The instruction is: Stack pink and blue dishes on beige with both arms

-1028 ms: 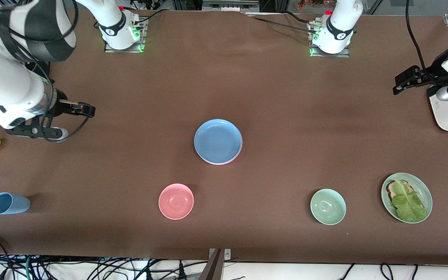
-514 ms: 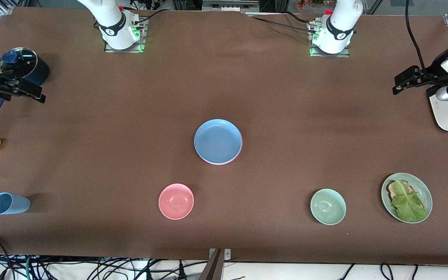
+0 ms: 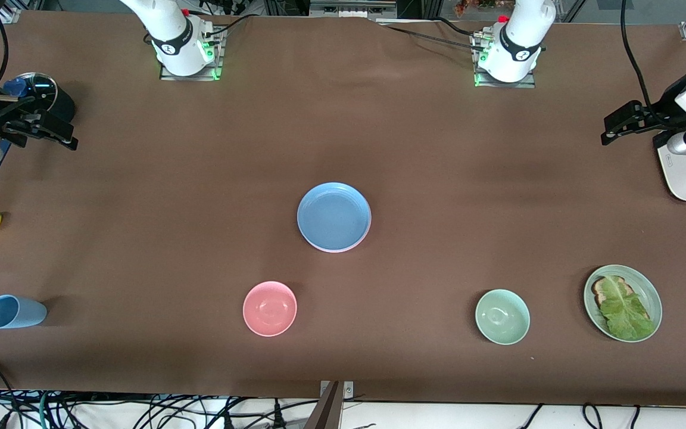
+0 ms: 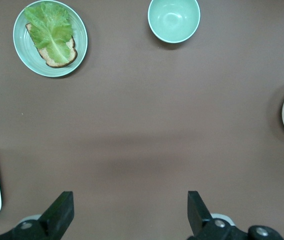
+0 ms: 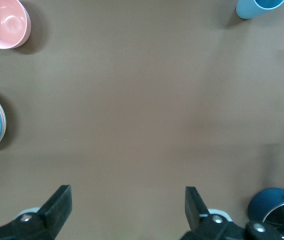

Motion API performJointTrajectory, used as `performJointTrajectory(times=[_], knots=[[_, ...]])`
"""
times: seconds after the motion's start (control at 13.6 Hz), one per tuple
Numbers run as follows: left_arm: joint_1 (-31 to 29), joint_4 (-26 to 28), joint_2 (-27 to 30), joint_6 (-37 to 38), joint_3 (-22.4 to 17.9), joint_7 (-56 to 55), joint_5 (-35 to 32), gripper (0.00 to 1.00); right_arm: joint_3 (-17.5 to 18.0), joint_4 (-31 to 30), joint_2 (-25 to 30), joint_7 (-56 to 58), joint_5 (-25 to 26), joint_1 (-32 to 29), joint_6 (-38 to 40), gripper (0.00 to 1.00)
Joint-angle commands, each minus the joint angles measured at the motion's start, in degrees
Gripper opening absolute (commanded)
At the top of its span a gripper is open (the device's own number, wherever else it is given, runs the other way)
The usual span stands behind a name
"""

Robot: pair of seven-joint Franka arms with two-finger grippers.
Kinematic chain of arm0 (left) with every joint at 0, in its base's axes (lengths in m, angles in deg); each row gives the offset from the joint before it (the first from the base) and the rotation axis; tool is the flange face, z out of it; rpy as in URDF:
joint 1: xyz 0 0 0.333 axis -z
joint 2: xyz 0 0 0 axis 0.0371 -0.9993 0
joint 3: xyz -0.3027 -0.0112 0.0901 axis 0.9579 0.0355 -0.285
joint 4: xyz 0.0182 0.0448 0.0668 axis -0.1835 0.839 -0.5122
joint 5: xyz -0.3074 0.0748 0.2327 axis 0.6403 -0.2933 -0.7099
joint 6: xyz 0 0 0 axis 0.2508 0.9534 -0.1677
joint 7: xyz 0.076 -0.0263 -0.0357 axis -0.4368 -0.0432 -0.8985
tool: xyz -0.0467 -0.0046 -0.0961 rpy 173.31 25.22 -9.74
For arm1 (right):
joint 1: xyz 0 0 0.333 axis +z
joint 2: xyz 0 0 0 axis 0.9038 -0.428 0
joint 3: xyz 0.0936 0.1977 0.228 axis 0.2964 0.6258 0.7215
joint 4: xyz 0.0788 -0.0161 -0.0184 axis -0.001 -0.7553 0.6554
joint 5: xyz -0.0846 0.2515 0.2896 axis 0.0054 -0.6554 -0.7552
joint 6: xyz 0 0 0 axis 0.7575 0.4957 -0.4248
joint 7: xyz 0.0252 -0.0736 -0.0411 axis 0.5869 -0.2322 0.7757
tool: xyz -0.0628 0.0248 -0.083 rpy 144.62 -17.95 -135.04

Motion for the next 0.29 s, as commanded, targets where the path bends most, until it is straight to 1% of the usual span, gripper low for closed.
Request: performJointTrajectory(times=[0.0, 0.22], knots=[[-0.4, 0.0, 0.2, 0.3, 0.1, 0.3, 1.2, 1.0, 1.2, -1.7, 1.6, -0.3, 0.7, -1.5, -0.4, 1.0], [-0.3, 0.0, 0.2, 0.3, 0.1, 0.3, 1.2, 1.0, 1.5, -1.8, 1.5, -0.5, 0.8, -1.5, -0.4, 1.0]])
